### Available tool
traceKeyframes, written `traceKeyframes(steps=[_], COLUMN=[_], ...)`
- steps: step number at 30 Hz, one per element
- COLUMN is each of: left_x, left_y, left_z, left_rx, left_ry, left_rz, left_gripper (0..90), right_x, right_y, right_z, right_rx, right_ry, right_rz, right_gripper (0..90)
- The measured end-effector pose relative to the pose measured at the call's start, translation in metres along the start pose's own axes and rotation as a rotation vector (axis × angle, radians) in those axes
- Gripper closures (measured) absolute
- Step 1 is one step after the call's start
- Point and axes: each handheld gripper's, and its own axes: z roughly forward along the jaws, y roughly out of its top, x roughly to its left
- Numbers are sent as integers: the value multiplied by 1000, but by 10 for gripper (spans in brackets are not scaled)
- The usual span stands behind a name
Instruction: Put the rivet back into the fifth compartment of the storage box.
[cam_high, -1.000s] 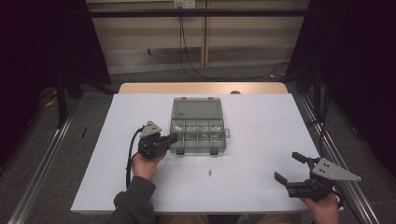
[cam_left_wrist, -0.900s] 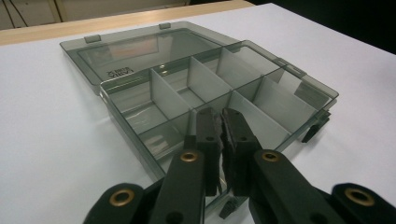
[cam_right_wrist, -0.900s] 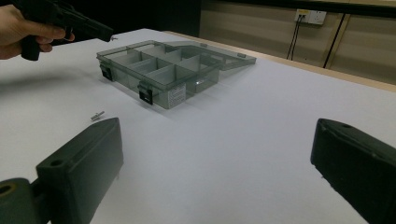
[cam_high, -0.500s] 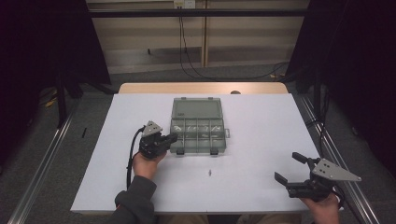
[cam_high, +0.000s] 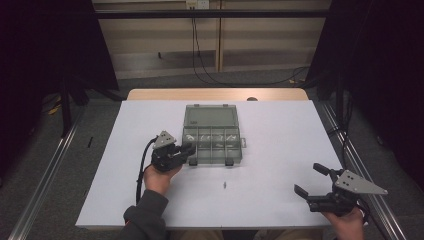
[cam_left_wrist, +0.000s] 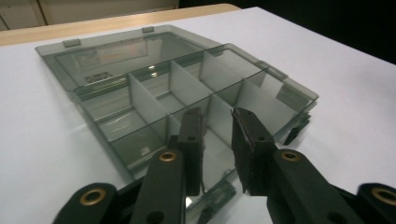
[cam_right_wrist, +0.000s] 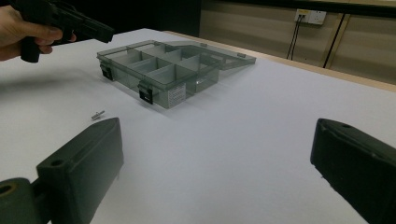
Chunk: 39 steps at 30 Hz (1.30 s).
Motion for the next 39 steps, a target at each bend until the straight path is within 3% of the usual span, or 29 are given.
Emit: traceKeyframes(steps=[4, 9, 16, 26, 39], left_x=[-6, -15, -24, -33, -46], left_y=[0, -1, -1, -2, -5], left_z=[2, 5, 9, 13, 21], left_rx=[0, 9, 4, -1, 16], left_ry=[-34, -60, -112, -162, -207], left_rz=[2, 34, 38, 38, 71], left_gripper=[689, 642, 574, 498, 378], right_x=[0, 0, 0, 0, 0], right_y=[0, 0, 0, 0, 0], right_z=[0, 0, 0, 0, 0], right_rx=[0, -2, 0, -1, -1], right_ry=[2, 0, 2, 2, 1], right_rz=[0, 0, -1, 0, -1], right_gripper=[24, 24, 24, 24, 24])
